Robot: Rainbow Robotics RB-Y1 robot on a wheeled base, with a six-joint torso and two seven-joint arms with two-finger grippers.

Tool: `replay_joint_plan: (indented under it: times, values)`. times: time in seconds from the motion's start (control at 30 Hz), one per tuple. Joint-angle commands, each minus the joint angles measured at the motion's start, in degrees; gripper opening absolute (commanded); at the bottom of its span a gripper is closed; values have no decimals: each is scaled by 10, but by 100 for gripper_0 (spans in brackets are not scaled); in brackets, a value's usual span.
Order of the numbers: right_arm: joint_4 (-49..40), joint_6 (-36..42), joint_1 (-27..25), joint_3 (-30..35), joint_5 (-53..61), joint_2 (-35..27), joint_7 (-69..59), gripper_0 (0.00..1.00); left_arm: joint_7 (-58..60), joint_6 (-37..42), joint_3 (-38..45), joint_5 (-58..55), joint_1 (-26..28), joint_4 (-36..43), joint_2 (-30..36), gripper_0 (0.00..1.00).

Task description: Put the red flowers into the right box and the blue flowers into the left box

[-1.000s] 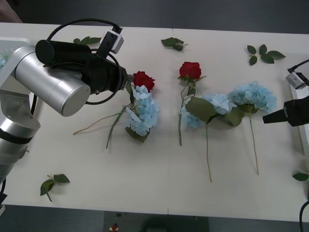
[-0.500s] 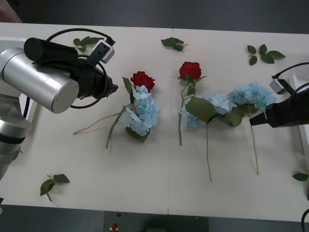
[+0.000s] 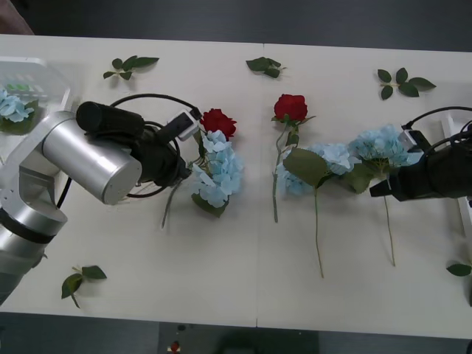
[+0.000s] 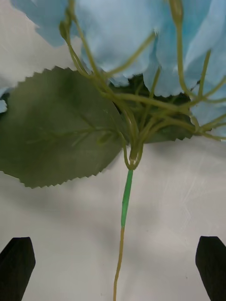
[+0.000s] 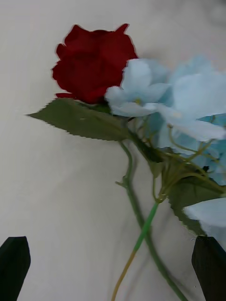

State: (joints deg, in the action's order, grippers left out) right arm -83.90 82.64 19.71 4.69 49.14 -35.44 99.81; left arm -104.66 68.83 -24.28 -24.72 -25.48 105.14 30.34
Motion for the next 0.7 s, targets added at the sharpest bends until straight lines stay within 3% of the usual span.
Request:
replay_joint_plan:
  times: [0.03, 0.37, 0.57, 0.7]
  values:
    - [-16, -19, -12, -5, -8, -2, -37, 100, -5, -25, -17, 13, -5, -3, 11, 100]
    - [-16, -73, -28, -45, -26, -1, -60, 100, -22, -139, -72, 52, -6, -75, 10, 100]
    - [-16, -100, -36, -61, -36, -2, -72, 100, -27, -149, -89, 64, -8, -87, 10, 100]
    - [-16, -105, -36, -64, -42, 2, -78, 100, -26, -149, -100, 71, -9, -92, 10, 56]
